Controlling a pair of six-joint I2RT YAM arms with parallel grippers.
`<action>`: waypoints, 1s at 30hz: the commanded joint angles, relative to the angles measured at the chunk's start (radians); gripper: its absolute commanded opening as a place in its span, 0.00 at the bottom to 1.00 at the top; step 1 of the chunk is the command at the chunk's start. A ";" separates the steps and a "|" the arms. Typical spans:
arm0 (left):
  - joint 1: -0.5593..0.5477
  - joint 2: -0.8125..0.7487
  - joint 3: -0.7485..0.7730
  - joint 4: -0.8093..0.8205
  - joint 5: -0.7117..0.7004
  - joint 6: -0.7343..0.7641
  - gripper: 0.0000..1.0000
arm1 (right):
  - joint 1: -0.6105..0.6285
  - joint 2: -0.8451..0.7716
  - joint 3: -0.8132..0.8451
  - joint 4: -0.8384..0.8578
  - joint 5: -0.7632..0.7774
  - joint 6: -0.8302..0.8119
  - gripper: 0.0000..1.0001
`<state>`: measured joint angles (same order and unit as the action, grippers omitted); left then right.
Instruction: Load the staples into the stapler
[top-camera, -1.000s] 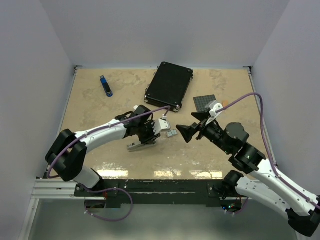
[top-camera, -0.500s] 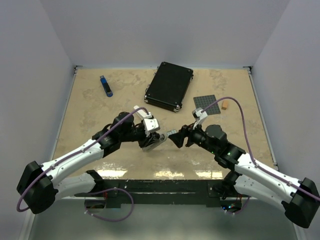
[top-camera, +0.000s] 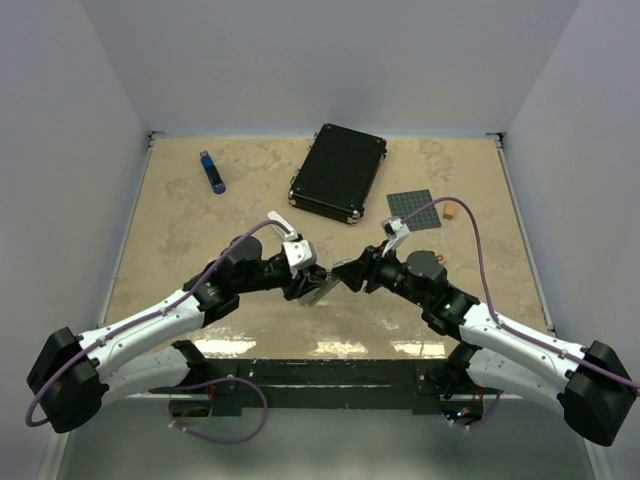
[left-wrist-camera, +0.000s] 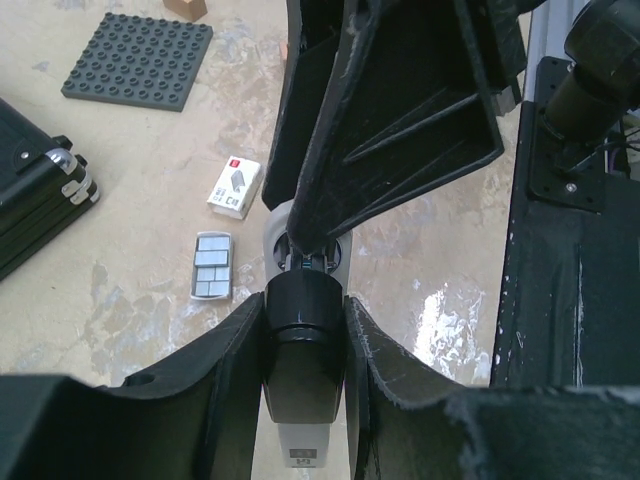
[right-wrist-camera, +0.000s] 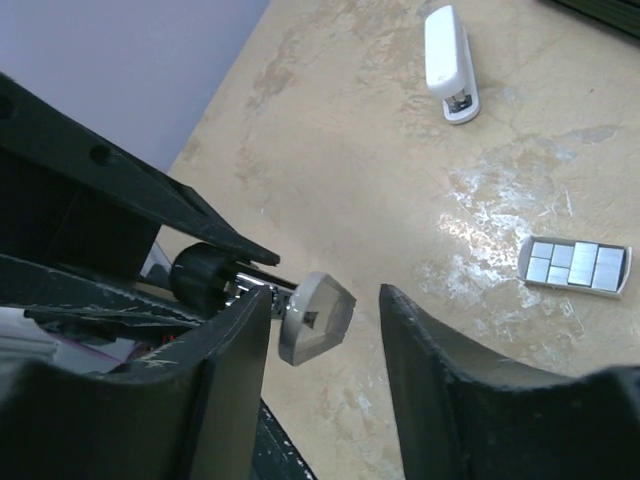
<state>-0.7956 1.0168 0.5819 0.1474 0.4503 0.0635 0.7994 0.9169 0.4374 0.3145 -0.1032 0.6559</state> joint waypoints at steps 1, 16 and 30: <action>-0.017 -0.049 0.001 0.195 -0.010 -0.045 0.00 | 0.004 -0.001 -0.012 0.043 0.034 0.044 0.46; -0.044 -0.144 -0.051 0.333 -0.094 -0.056 0.00 | 0.003 -0.006 0.000 -0.111 0.144 0.065 0.00; -0.040 -0.563 -0.229 0.477 -0.501 -0.163 0.00 | -0.035 -0.283 -0.172 -0.009 0.269 0.284 0.00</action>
<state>-0.8581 0.5747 0.3477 0.3592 0.2161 -0.0395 0.7895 0.7212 0.3256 0.3607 0.0319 0.9115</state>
